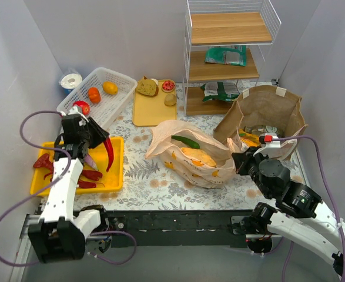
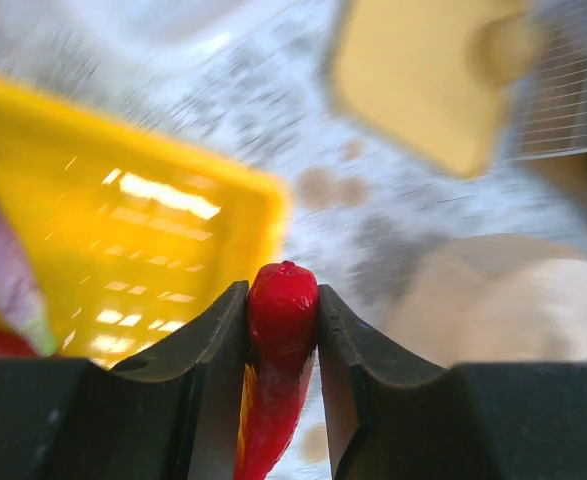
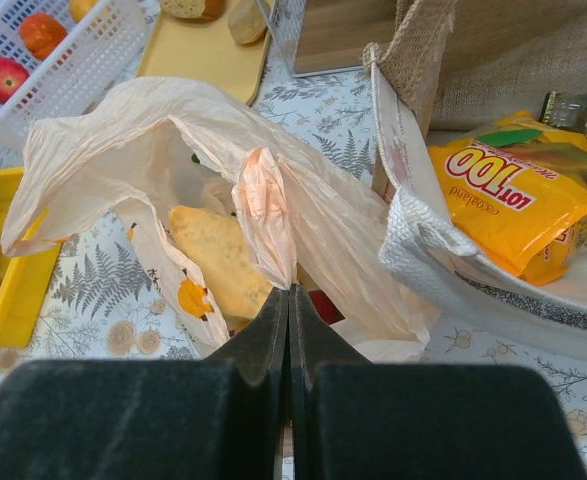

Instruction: Place the mixed food into the grocery bags and tie them

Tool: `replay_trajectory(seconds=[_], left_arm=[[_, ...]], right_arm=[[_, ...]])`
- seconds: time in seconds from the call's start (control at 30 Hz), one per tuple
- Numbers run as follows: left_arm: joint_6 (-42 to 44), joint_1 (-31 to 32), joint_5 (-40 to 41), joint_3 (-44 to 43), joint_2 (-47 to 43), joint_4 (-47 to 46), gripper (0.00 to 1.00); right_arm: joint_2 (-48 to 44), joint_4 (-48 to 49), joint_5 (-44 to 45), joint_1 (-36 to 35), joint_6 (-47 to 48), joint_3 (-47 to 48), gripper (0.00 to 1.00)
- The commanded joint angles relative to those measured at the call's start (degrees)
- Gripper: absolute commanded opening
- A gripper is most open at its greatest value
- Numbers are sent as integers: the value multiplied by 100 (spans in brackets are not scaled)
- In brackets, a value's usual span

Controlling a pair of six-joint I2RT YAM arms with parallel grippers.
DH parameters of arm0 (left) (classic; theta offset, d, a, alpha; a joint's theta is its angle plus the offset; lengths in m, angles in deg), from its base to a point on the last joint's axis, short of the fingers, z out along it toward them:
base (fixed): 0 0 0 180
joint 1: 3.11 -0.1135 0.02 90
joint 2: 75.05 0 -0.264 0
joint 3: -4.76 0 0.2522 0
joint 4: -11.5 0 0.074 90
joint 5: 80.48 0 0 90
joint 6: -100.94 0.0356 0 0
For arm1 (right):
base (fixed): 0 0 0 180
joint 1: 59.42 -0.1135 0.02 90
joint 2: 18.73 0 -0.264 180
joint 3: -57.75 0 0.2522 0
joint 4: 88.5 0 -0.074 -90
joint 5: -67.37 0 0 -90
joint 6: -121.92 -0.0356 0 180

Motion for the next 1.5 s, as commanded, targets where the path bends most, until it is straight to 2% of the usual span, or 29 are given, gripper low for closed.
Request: replay_trajectory(seconds=[0.0,0.07,0.17,0.2,0.27,0.3,0.37,0.4,0.5,0.6,0.8,1.07,1.27,1.37,1.47], left_arm=[[-613,149,-948,-853,-825,-184,0],[-1009,272,-1081,-978,-861,-350,0],[-1597,982,-811,-917,-905,-911,0],[-1712,1550,-609,-891,-887,-1062,0],[-2027,2186,41,-803,-686,-1483,0],[-2117,2833,226,-785,-572,-1642,0],[-2327,3443,701,-785,-115,-2124,0],[-2372,3968,937,-820,95,-2275,0],[-2416,4813,1440,-1109,904,-2846,0],[-2416,5298,1695,-1496,1669,-3383,0],[-2487,5599,1862,-2076,2715,-3955,0],[-2557,5731,1863,-2015,3279,-5017,0],[-2329,5836,1688,-2375,3568,-5273,0],[-2083,5871,1415,-2525,3692,-5012,0],[-1828,5985,1011,-2280,3719,-4835,0]], right_arm=[[220,402,-56,-1,61,64,1],[299,437,-126,-1,61,56,1],[343,507,-197,-1,70,29,1],[352,507,-206,-1,53,29,1],[361,516,-241,-1,26,38,1],[370,516,-241,-1,26,38,1],[378,508,-258,-1,9,47,1],[370,499,-267,-1,0,55,1],[370,464,-364,-1,-53,108,1],[282,525,-618,-1,-44,143,1],[-25,341,-654,8,-149,143,1],[44,226,-584,8,-158,196,1],[185,226,-592,-10,-158,170,1],[203,218,-566,-1,-150,196,1],[185,165,-487,-1,-132,258,1]])
